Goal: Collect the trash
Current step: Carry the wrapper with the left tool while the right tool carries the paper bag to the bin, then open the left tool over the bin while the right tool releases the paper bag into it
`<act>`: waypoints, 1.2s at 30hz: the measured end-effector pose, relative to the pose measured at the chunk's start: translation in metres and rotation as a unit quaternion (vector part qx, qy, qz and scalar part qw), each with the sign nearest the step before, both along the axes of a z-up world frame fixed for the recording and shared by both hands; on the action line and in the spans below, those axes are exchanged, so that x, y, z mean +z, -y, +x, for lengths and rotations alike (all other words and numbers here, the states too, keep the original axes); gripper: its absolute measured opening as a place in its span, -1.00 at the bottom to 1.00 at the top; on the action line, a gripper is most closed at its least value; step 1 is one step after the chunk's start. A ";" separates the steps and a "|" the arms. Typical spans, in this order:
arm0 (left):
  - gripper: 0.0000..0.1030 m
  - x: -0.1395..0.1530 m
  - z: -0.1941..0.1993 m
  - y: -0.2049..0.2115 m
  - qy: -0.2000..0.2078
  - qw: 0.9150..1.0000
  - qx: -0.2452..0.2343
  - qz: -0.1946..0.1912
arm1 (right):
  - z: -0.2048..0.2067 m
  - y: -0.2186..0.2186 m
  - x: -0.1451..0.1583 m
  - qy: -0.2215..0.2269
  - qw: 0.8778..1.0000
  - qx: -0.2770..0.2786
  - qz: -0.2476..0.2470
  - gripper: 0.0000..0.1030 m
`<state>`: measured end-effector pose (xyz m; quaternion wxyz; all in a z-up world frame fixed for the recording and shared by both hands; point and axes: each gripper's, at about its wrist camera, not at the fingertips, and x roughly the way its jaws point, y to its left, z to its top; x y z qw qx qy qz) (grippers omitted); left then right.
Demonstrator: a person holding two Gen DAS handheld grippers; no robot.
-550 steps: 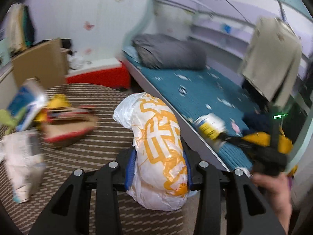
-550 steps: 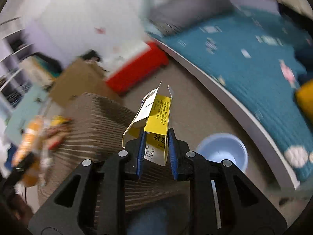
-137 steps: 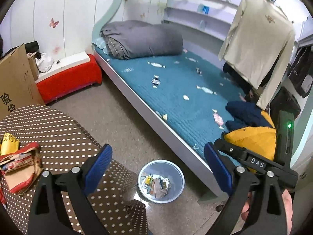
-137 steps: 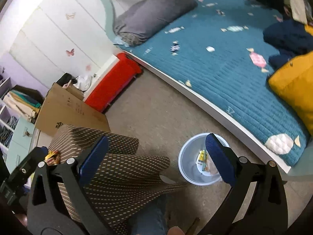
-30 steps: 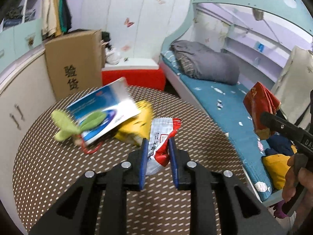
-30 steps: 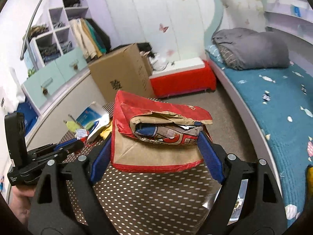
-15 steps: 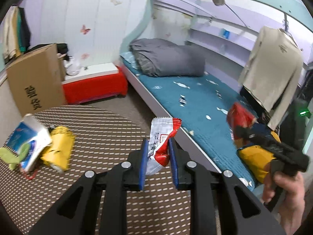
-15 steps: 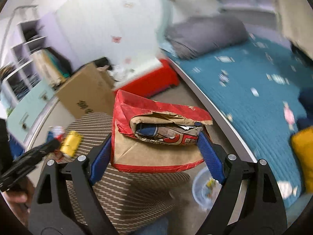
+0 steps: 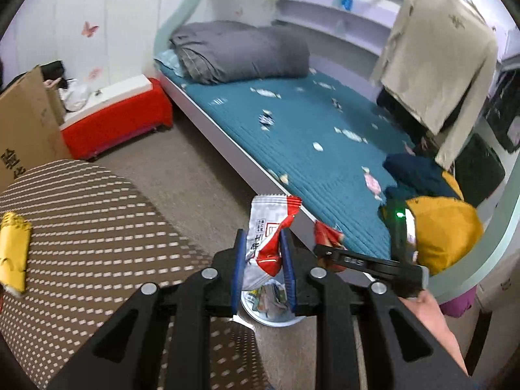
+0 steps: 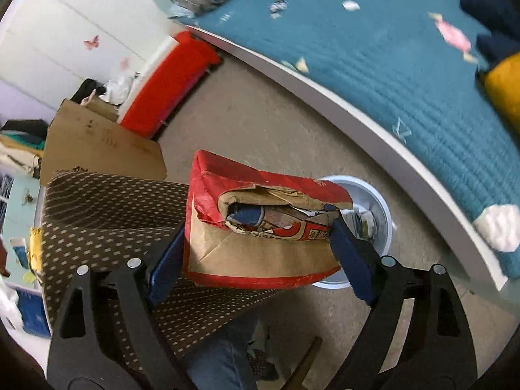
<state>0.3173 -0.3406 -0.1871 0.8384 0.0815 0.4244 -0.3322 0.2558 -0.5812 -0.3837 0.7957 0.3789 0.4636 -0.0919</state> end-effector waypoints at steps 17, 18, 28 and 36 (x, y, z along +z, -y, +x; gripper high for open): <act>-0.58 -0.094 0.014 0.113 -0.102 0.988 -0.081 0.080 | -0.056 0.053 0.033 0.047 0.995 -0.092 -0.009 0.88; -0.45 -0.099 0.014 0.117 -0.109 0.987 -0.088 0.082 | -0.060 0.053 0.038 0.052 0.994 -0.095 -0.014 0.88; 0.77 -0.081 0.020 0.104 -0.087 0.992 -0.044 0.082 | -0.082 0.050 0.081 0.085 0.988 -0.116 -0.049 0.88; 0.78 -0.037 0.011 0.070 -0.049 0.998 -0.018 0.046 | -0.081 0.032 0.104 0.096 0.987 -0.111 -0.070 0.88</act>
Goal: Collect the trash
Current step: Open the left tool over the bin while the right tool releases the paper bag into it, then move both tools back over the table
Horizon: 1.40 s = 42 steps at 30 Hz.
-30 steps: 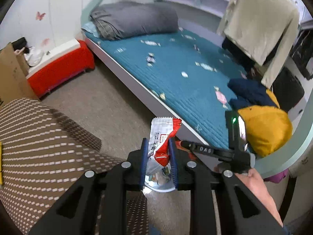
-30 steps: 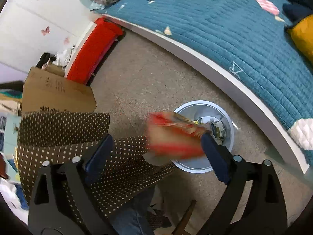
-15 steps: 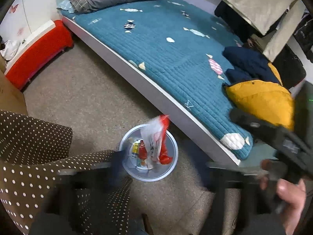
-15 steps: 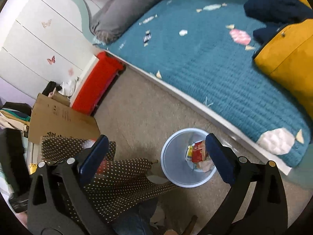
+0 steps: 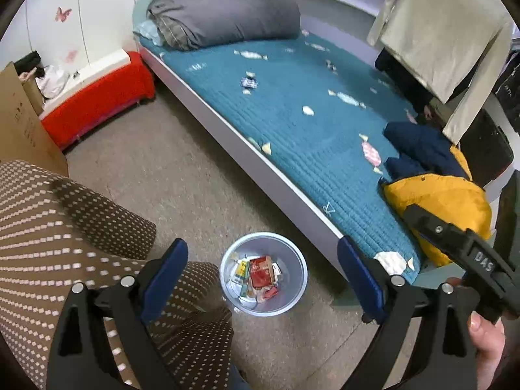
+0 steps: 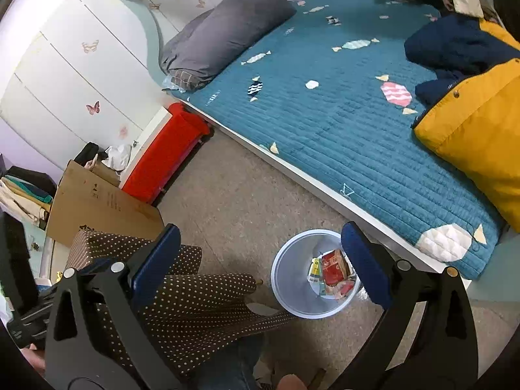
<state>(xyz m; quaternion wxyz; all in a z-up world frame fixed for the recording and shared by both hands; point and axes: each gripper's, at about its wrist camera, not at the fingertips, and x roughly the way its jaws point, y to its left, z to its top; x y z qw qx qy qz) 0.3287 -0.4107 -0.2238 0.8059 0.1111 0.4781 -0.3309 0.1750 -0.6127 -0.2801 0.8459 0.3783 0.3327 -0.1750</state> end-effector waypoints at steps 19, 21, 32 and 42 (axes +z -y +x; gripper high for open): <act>0.83 0.096 -0.037 -0.086 0.121 0.990 0.027 -0.072 | 0.010 -0.071 0.087 0.053 0.995 0.050 -0.067 0.88; 0.86 0.105 -0.040 -0.103 0.135 0.987 0.037 -0.079 | 0.013 -0.081 0.099 0.059 0.993 0.060 -0.077 0.88; 0.88 0.133 -0.040 -0.193 0.186 0.973 0.104 -0.088 | 0.040 -0.151 0.136 0.079 0.983 0.121 -0.110 0.88; 0.89 0.137 -0.034 -0.286 0.211 0.957 0.181 -0.086 | 0.080 -0.239 0.156 0.078 0.966 0.202 -0.145 0.88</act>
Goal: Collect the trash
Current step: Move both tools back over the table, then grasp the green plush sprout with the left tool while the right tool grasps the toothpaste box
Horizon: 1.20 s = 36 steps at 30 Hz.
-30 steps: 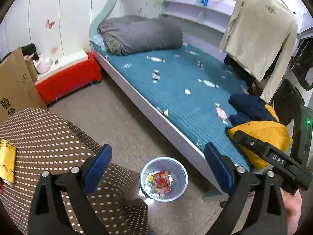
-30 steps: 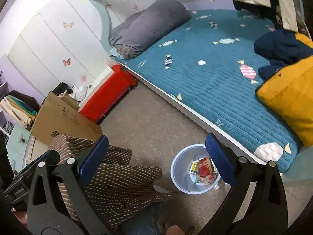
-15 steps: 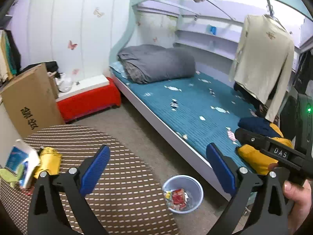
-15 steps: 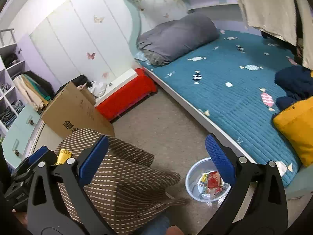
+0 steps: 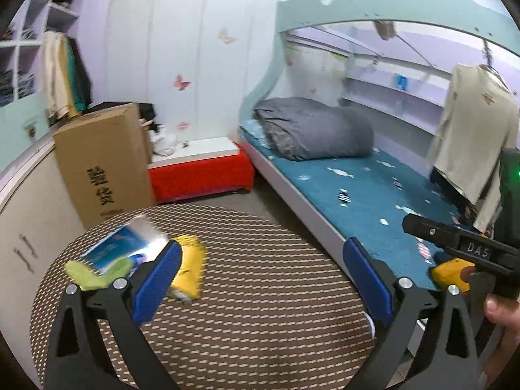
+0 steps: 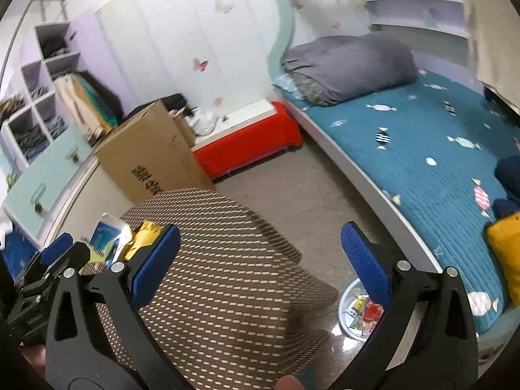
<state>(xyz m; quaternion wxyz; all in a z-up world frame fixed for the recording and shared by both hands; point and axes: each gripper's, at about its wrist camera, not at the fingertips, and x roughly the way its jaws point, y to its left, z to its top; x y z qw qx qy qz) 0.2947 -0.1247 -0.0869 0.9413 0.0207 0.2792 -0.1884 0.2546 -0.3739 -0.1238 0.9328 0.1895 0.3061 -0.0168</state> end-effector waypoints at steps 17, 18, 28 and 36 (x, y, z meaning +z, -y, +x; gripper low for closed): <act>0.89 -0.064 0.032 -0.158 -0.054 0.988 0.142 0.010 | 0.087 -0.150 -0.026 -0.048 0.984 0.163 -0.045 0.88; 0.89 -0.070 0.036 -0.163 -0.059 0.987 0.146 0.014 | 0.090 -0.156 -0.027 -0.049 0.983 0.170 -0.048 0.88; 0.89 -0.097 0.088 -0.182 -0.088 0.988 0.124 0.000 | 0.159 -0.220 -0.043 -0.063 0.954 0.282 -0.082 0.88; 0.55 -0.106 0.115 -0.182 -0.097 0.991 0.092 0.013 | 0.211 -0.265 -0.064 -0.077 0.913 0.392 -0.089 0.18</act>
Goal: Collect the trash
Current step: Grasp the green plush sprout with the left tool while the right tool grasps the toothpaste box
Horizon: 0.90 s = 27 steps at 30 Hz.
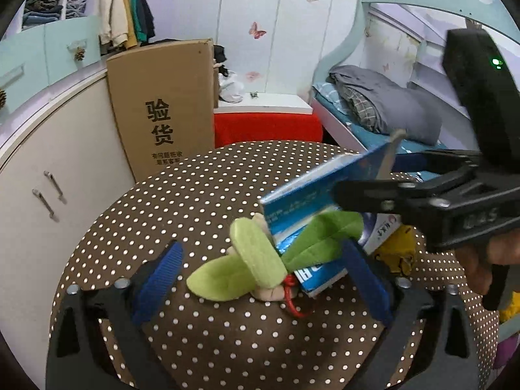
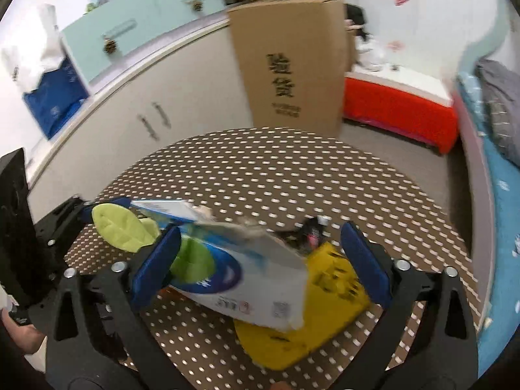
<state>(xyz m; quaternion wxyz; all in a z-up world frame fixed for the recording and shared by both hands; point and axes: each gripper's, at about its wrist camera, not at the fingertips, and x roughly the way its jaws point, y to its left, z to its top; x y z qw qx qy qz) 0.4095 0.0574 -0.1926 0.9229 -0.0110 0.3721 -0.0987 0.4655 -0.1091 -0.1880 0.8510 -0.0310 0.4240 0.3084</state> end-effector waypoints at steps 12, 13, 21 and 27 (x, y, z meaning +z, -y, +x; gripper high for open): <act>-0.68 -0.003 -0.004 -0.008 -0.018 0.999 -0.026 -0.024 | -0.052 0.042 0.013 0.000 0.997 -0.006 0.075 -0.78; -0.65 -0.003 -0.007 -0.009 -0.015 0.999 -0.023 -0.023 | -0.054 0.041 0.013 -0.001 0.997 -0.003 0.074 -0.78; -0.11 -0.008 -0.003 -0.014 -0.010 0.999 -0.033 -0.036 | -0.052 0.022 -0.003 -0.036 0.997 0.012 0.065 -0.77; -0.93 -0.005 -0.009 -0.009 -0.016 0.997 -0.056 -0.048 | -0.072 0.038 0.006 -0.025 0.995 -0.011 0.097 -0.86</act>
